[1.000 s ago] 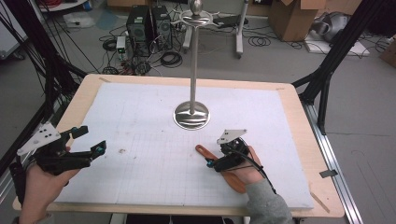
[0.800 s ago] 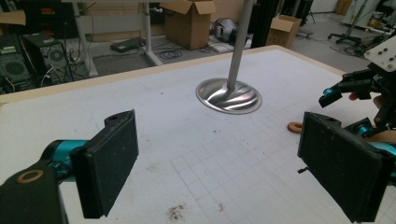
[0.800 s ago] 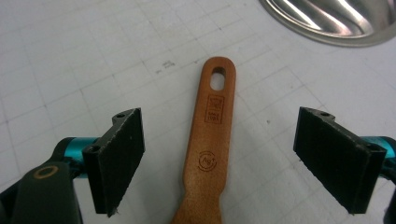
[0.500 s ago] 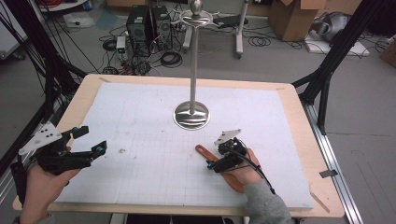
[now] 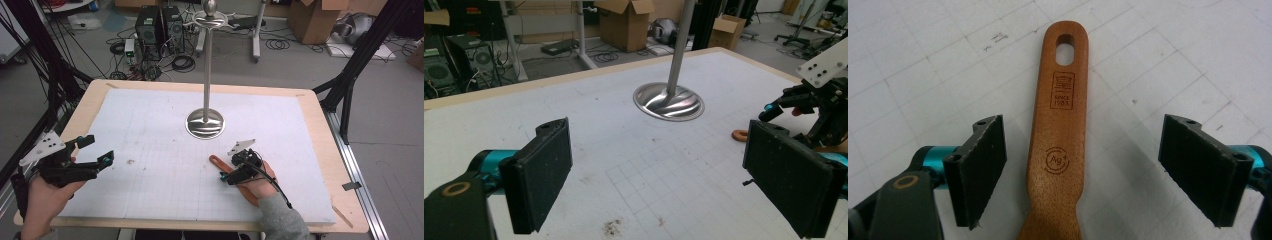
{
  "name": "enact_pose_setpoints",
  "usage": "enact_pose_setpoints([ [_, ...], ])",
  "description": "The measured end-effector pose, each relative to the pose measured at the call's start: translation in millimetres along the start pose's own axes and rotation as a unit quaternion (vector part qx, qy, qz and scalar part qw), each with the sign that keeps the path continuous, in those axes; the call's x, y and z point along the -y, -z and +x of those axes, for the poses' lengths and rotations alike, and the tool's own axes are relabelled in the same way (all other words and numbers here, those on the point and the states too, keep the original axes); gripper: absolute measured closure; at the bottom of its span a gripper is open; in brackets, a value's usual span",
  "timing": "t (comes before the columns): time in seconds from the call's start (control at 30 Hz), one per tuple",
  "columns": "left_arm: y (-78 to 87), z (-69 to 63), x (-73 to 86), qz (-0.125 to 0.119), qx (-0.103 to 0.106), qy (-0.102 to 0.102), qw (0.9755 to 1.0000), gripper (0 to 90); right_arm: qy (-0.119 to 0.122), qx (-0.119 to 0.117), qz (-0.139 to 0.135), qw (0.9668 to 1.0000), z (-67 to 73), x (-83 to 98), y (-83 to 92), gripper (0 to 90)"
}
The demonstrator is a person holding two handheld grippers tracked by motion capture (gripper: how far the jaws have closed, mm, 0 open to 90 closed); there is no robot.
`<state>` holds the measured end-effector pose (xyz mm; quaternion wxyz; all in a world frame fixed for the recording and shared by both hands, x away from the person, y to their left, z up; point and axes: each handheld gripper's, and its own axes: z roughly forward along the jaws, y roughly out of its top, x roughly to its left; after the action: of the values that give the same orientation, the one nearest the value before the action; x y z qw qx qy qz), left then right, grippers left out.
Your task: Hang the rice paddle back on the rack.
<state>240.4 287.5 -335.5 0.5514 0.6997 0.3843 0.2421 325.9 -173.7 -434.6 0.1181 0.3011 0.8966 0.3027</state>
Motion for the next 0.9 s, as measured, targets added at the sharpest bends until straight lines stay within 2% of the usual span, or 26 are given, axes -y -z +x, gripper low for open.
enact_pose_setpoints([
  [0.17,-0.5,-0.5,0.3,0.002,0.0,0.0,1.0,12.8,-0.007,-0.003,0.0,1.0,-0.1,0.5,1.1,23.7],
  [0.27,-0.6,-0.2,0.6,0.002,-0.001,0.001,1.0,12.8,-0.014,-0.012,0.001,0.9998,0.5,0.8,2.5,30.8],
  [0.47,-1.3,0.2,1.1,0.004,0.0,0.001,1.0,12.8,-0.02,-0.014,0.006,0.9997,-0.1,2.3,6.0,39.2],
  [0.9,-3.2,1.0,2.1,0.006,0.0,0.002,1.0,12.8,-0.02,-0.011,0.016,0.9996,2.4,4.4,10.4,48.4],
])
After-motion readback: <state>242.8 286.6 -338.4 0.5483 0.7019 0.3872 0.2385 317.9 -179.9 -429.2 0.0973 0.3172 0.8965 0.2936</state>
